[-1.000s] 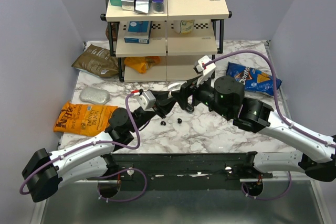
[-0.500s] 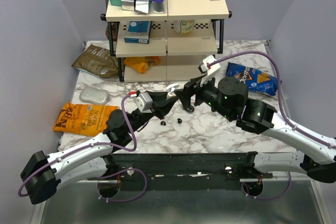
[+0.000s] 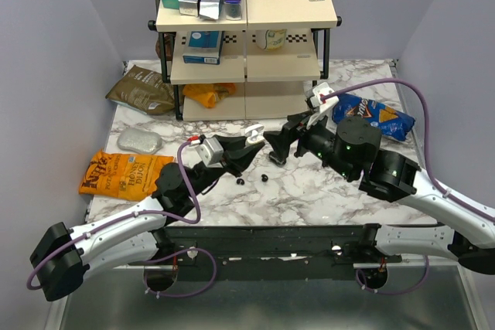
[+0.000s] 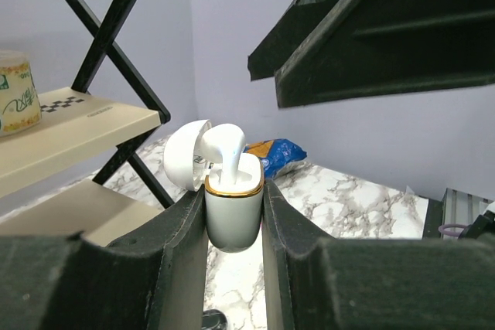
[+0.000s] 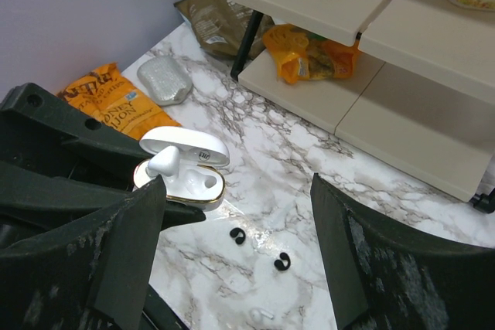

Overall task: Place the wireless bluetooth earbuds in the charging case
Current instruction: Adjust the earbud with the charging case.

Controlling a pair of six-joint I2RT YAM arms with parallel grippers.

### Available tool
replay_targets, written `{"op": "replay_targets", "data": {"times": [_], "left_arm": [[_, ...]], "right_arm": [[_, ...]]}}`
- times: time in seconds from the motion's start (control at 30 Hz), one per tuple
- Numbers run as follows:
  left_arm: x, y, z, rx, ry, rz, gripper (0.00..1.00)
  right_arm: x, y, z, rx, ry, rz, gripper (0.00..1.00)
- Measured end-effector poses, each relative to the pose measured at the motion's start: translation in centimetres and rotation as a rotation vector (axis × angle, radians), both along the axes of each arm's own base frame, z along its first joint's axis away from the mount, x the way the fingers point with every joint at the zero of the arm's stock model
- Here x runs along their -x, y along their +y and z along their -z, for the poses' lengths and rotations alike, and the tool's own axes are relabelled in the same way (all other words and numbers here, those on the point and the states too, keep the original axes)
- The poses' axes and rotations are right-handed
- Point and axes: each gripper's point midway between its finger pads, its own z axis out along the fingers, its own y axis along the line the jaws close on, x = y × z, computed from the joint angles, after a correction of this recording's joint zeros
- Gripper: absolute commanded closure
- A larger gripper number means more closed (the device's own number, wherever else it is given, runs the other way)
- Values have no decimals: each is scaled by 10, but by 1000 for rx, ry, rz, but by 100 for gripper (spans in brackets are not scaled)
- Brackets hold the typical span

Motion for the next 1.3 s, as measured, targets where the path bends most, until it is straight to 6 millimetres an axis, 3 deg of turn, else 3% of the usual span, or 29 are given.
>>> {"op": "replay_targets", "data": {"times": [0.13,0.43,0.63,0.8,1.0,1.3], "left_arm": [[2,-1,2,2,-1,13,100],[8,-1,-3,19,-23,40,100],[9,-1,-1,17,-22,42,100],[10,1,-3,22,-27,41,100],[12,3,-4,28,-32,41,100],[8,-2,6,-1,-10,41,100]], "right_arm": [[1,-1,-3,-9,-5,0,17],[-6,13,19,51,27,-5,17],[-4,16,21,56,33,-21,17],[0,7,13,33,21,-17,19],[10,-7,-8,-40,2,-32,32],[20,27,-5,-29,72,-157,37]]}}
